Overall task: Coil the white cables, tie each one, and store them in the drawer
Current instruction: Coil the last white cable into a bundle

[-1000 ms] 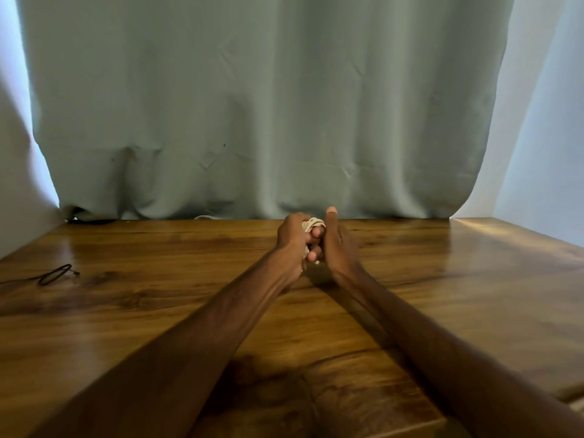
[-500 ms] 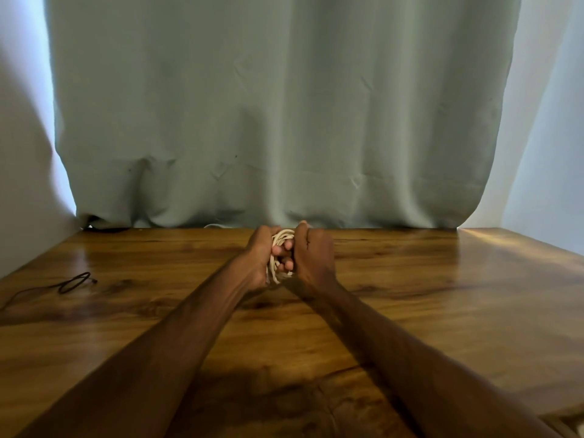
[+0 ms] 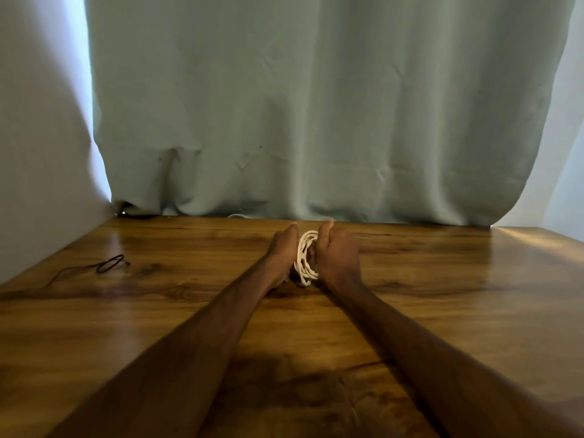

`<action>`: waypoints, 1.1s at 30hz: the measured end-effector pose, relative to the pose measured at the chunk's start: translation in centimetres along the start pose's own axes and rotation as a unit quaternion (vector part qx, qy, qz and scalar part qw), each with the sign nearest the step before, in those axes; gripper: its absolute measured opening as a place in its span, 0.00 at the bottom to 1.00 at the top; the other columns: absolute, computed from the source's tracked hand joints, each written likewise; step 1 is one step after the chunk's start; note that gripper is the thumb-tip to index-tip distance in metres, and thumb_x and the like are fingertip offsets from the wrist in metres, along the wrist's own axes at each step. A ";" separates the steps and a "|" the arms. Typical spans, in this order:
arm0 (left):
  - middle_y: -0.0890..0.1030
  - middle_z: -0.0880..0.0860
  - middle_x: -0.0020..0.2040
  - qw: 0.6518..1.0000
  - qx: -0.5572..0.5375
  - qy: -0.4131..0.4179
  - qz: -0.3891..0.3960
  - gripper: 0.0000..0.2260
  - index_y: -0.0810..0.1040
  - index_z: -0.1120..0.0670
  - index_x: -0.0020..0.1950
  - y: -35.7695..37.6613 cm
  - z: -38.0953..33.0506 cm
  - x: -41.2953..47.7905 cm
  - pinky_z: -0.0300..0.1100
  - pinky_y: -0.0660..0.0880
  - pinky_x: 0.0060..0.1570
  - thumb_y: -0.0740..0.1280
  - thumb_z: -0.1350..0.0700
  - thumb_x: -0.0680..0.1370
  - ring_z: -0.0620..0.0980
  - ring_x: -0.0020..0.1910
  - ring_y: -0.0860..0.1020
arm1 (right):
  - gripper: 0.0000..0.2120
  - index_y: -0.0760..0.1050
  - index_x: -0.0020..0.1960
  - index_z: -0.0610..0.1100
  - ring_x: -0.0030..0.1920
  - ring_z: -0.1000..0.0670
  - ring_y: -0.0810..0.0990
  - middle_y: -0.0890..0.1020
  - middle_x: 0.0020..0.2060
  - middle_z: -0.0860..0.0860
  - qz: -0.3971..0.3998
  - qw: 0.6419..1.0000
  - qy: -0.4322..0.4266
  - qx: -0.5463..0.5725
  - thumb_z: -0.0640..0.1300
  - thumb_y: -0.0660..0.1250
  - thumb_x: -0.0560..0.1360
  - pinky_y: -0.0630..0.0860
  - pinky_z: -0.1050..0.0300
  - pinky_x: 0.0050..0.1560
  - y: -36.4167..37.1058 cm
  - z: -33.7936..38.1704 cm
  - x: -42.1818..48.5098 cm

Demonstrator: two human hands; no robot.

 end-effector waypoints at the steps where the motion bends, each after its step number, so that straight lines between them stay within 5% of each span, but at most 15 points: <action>1: 0.85 0.60 0.40 0.999 -0.008 -0.008 0.035 0.28 0.82 0.62 0.56 0.6 0.0 -0.3 0.37 0.70 0.28 0.50 0.43 0.86 0.49 0.27 0.78 | 0.31 0.74 0.29 0.40 0.23 0.45 0.75 0.76 0.23 0.46 0.006 1.000 0.000 -0.006 0.47 0.48 0.86 0.76 0.45 0.32 -0.1 -0.3 0.1; 4: 0.85 0.56 0.38 0.986 -0.025 -0.007 0.167 0.33 0.83 0.56 0.46 2.9 -0.5 -1.7 0.40 0.75 0.38 0.50 0.32 0.83 0.50 0.32 0.81 | 0.27 0.76 0.33 0.37 0.29 0.42 0.77 0.80 0.28 0.42 -0.005 0.999 0.030 -0.024 0.45 0.51 0.86 0.74 0.49 0.36 -1.7 -1.5 0.8; 7: 0.82 0.50 0.38 0.972 -0.010 0.023 0.233 0.27 0.81 0.50 0.46 4.0 -1.5 -2.6 0.43 0.77 0.43 0.61 0.27 0.76 0.49 0.37 0.81 | 0.29 0.77 0.33 0.36 0.29 0.39 0.78 0.81 0.30 0.39 -0.045 0.997 0.055 -0.026 0.46 0.51 0.86 0.73 0.47 0.34 -2.9 -2.6 1.6; 9: 0.79 0.50 0.34 0.973 -0.012 0.057 0.225 0.24 0.80 0.51 0.39 4.3 -2.1 -2.9 0.39 0.71 0.32 0.65 0.31 0.77 0.47 0.29 0.77 | 0.28 0.79 0.37 0.36 0.32 0.39 0.81 0.82 0.32 0.39 -0.018 0.998 0.056 -0.026 0.47 0.50 0.86 0.77 0.45 0.36 -2.7 -2.6 1.8; 12: 0.72 0.49 0.30 0.970 -0.067 0.075 0.223 0.23 0.82 0.49 0.31 5.0 -2.5 -3.0 0.42 0.65 0.31 0.65 0.41 0.82 0.48 0.28 0.72 | 0.19 0.79 0.49 0.33 0.41 0.38 0.81 0.82 0.40 0.38 0.024 0.997 0.058 -0.040 0.43 0.54 0.85 0.75 0.49 0.43 -2.7 -2.5 1.6; 14: 0.70 0.47 0.28 0.968 -0.081 0.080 0.225 0.21 0.83 0.50 0.35 5.2 -2.6 -3.0 0.42 0.65 0.32 0.64 0.43 0.83 0.47 0.28 0.71 | 0.24 0.78 0.39 0.34 0.31 0.43 0.77 0.79 0.31 0.42 0.001 0.999 0.035 0.007 0.42 0.53 0.86 0.67 0.52 0.37 -2.9 -2.4 1.6; 17: 0.73 0.45 0.24 0.976 -0.074 0.080 0.188 0.20 0.76 0.52 0.36 4.4 -2.8 -2.7 0.38 0.67 0.31 0.63 0.41 0.83 0.45 0.23 0.72 | 0.30 0.74 0.30 0.34 0.23 0.50 0.69 0.73 0.23 0.45 -0.011 0.996 0.046 0.073 0.44 0.52 0.87 0.62 0.53 0.32 -2.3 -3.0 1.6; 20: 0.74 0.45 0.22 0.984 -0.063 0.072 0.150 0.24 0.74 0.51 0.33 3.2 -2.6 -2.5 0.35 0.66 0.26 0.61 0.35 0.82 0.44 0.20 0.72 | 0.32 0.74 0.30 0.32 0.25 0.47 0.71 0.76 0.25 0.38 0.017 0.992 0.050 0.117 0.47 0.53 0.87 0.65 0.50 0.31 -1.2 -2.6 1.7; 25: 0.70 0.48 0.25 0.989 -0.088 0.085 0.084 0.23 0.73 0.51 0.30 -0.2 -1.6 -1.3 0.41 0.64 0.32 0.66 0.39 0.79 0.47 0.23 0.66 | 0.33 0.76 0.30 0.38 0.26 0.47 0.77 0.78 0.24 0.45 0.068 0.992 0.008 0.110 0.54 0.52 0.87 0.69 0.49 0.31 0.2 -0.1 1.0; 28: 0.74 0.49 0.26 0.988 -0.067 0.133 0.031 0.21 0.81 0.55 0.39 -3.1 -1.6 -0.9 0.44 0.67 0.35 0.66 0.38 0.78 0.48 0.25 0.70 | 0.30 0.79 0.35 0.45 0.29 0.53 0.79 0.81 0.27 0.50 0.121 0.987 -0.050 0.091 0.56 0.51 0.86 0.71 0.51 0.32 0.7 2.7 0.0; 33: 0.80 0.59 0.31 0.987 -0.016 0.158 -0.038 0.28 0.79 0.57 0.33 -8.2 -1.1 0.1 0.50 0.72 0.38 0.64 0.33 0.77 0.54 0.31 0.77 | 0.14 0.82 0.52 0.47 0.40 0.59 0.80 0.83 0.40 0.57 0.203 0.966 -0.116 0.108 0.41 0.58 0.85 0.73 0.62 0.41 1.9 6.3 -1.7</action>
Point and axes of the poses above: each hand's wrist, its own x-axis towards the middle knuckle, its own y-axis out of the palm, z = x × y, the point moved 9 cm from there along x, towards the middle knuckle
